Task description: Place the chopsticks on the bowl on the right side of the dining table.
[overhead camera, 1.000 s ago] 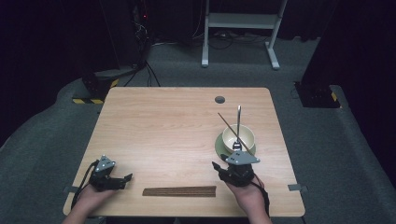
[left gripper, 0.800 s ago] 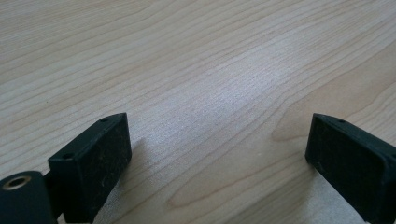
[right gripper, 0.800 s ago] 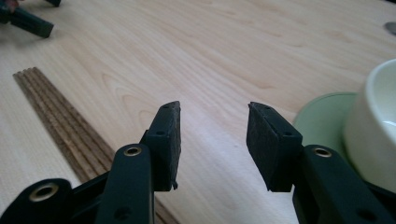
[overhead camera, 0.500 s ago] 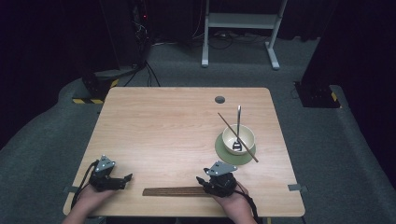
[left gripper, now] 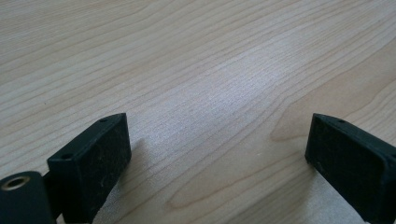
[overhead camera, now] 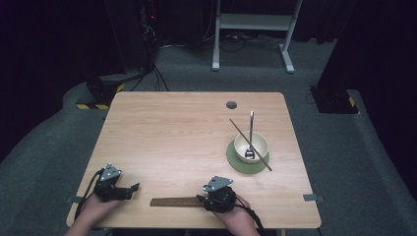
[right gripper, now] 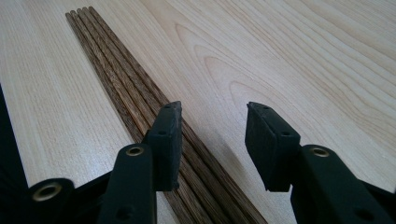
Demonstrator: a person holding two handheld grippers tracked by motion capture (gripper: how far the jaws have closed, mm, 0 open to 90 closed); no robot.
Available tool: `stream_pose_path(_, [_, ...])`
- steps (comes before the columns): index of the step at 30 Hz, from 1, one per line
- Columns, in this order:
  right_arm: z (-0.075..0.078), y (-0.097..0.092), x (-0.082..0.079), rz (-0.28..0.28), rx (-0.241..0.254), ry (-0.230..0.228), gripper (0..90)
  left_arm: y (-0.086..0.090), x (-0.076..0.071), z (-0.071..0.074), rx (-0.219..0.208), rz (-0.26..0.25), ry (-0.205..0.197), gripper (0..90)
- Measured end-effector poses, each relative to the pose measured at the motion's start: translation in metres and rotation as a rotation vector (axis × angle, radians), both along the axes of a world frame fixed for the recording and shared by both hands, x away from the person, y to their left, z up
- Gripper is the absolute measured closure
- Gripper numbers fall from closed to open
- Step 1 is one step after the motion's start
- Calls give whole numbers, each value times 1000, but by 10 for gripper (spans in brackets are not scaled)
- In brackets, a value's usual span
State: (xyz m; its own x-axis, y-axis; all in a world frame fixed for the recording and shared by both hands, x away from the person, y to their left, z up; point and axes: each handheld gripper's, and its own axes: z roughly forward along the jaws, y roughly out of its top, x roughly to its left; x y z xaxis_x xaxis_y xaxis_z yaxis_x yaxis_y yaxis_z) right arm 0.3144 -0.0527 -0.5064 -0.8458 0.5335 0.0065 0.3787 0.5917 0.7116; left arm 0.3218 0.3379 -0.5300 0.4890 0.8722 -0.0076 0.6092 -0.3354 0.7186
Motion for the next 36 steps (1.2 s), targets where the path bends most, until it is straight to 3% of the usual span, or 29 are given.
stream_pose_path(11, [-4,-4,5,0,-2,27,655,0,0,0,2,-3,0,67])
stream_pose_path(16, [-6,-3,5,6,-12,26,663,0,0,0,2,-4,0,67])
stream_pose_path(25, [-7,-9,11,-46,-28,31,670,0,0,0,2,-5,0,67])
stream_pose_path(36, [-9,-11,15,-41,-43,16,729,0,0,0,2,-5,-1,67])
